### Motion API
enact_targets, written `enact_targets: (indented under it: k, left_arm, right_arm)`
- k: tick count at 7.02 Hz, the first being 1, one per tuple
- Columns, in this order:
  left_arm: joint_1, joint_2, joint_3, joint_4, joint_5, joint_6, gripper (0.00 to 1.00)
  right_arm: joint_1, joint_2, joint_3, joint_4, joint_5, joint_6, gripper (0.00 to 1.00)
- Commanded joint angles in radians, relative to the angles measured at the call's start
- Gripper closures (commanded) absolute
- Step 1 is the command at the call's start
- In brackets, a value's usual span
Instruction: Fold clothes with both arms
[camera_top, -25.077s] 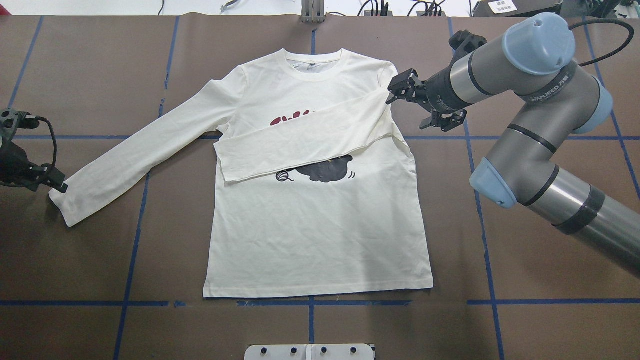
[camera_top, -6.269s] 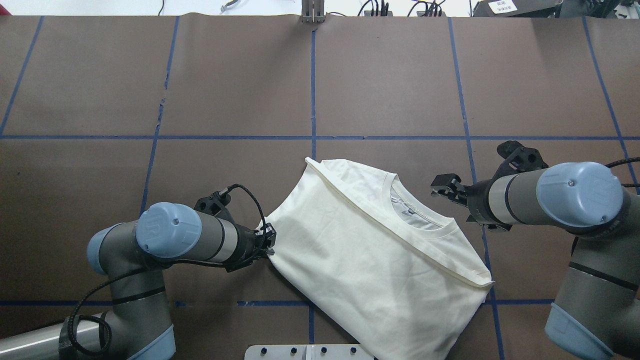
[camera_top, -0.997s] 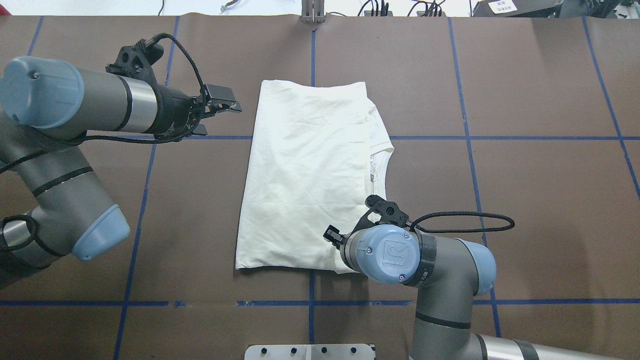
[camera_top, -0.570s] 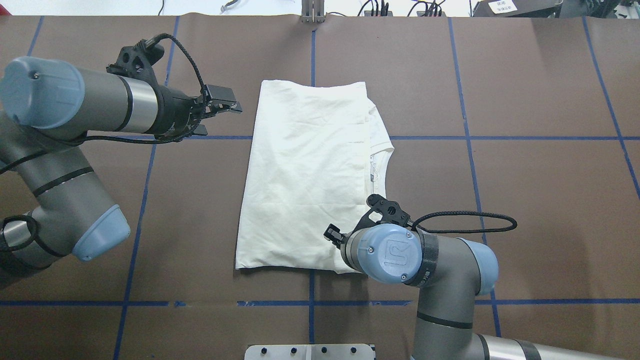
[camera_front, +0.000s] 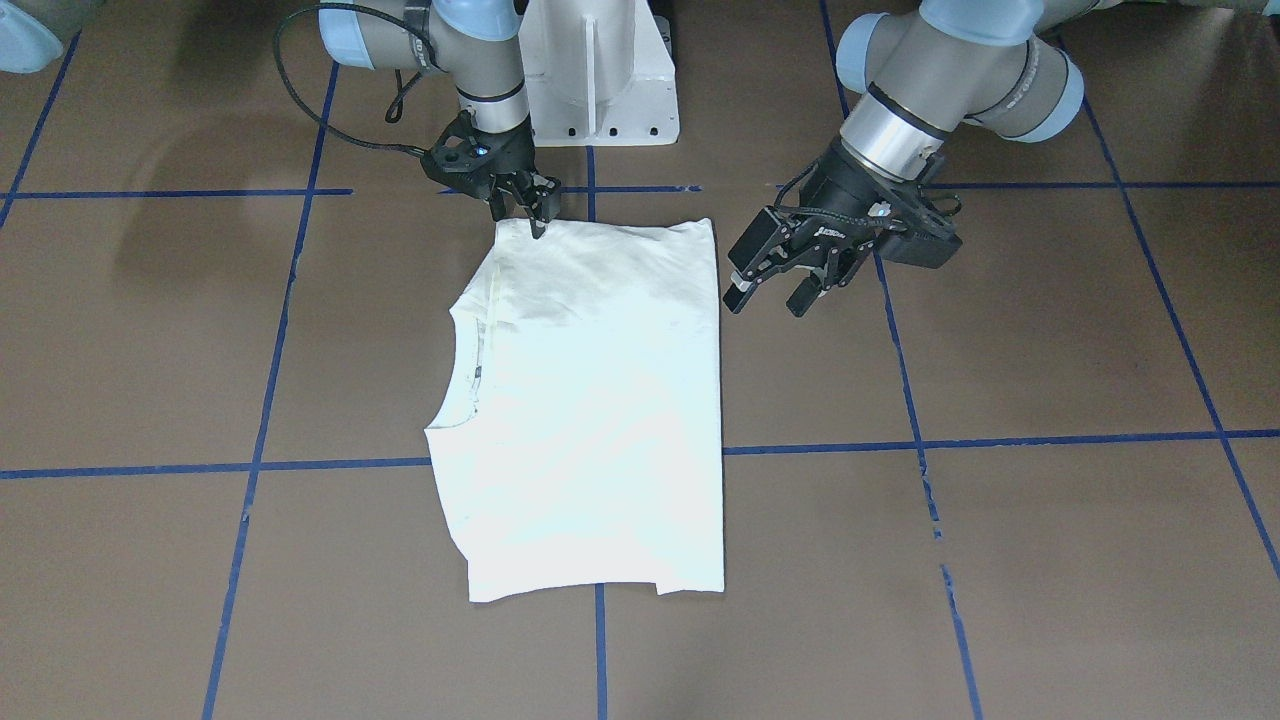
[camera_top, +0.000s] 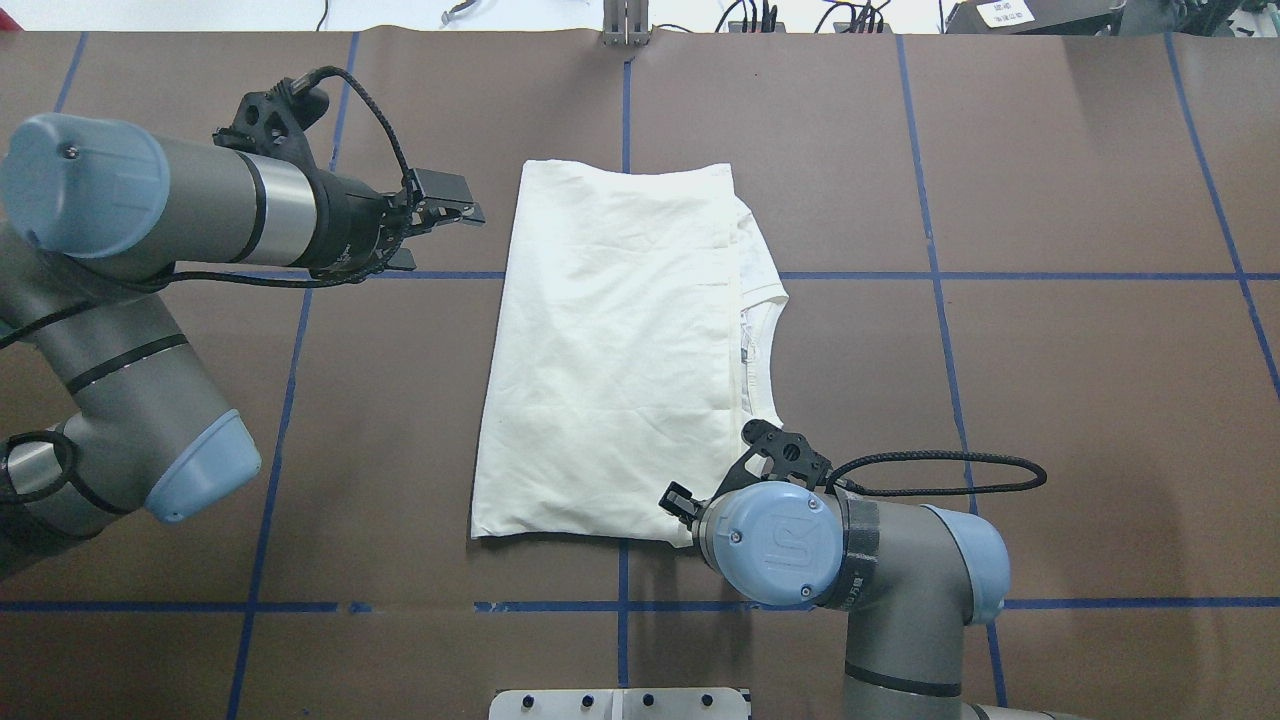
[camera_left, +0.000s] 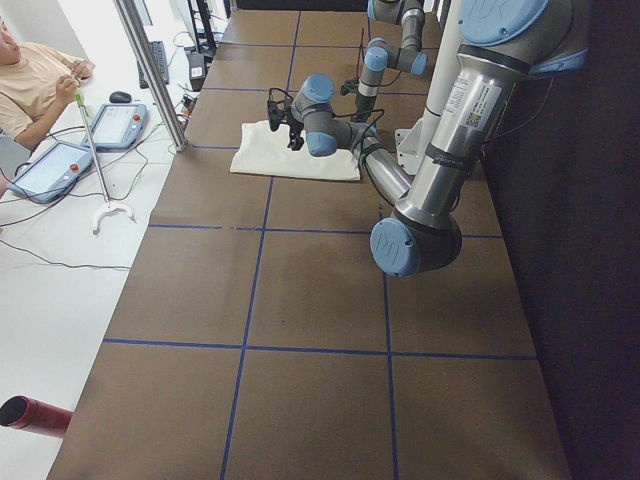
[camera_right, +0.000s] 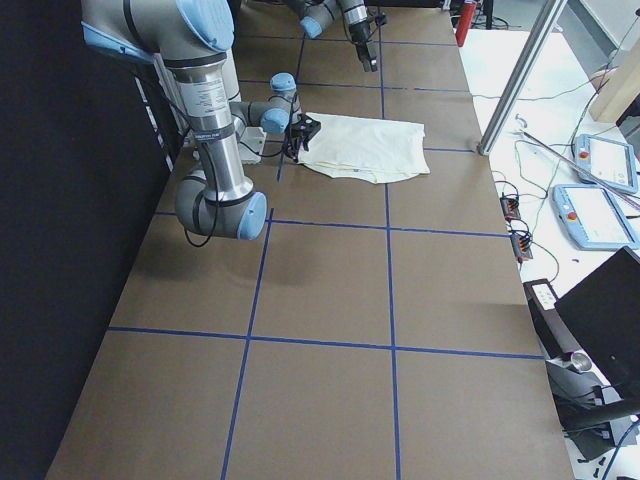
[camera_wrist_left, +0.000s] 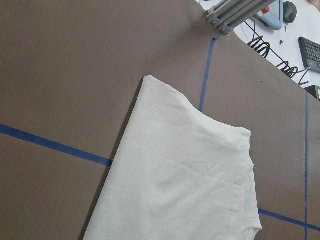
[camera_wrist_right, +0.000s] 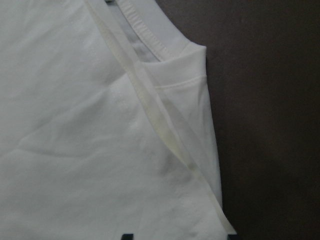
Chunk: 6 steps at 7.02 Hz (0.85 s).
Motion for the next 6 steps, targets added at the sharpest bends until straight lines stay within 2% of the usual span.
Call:
enact_targets:
  k: [1, 4, 5, 6]
  left_arm:
    - [0.000, 0.001, 0.000, -0.001, 0.003, 0.000, 0.00]
    - [0.000, 0.003, -0.002, 0.001, 0.005, 0.000, 0.00]
    - [0.000, 0.003, -0.002, 0.001, 0.005, 0.000, 0.00]
    - [0.000, 0.003, -0.002, 0.001, 0.005, 0.000, 0.00]
  right_arm:
    - [0.000, 0.000, -0.005, 0.003, 0.000, 0.001, 0.30]
    - [0.014, -0.002, -0.017, 0.008, 0.000, 0.001, 0.32]
    - [0.014, -0.003, -0.017, 0.008, 0.000, 0.001, 0.34]
    - [0.013, -0.005, -0.017, 0.006, 0.000, 0.007, 0.43]
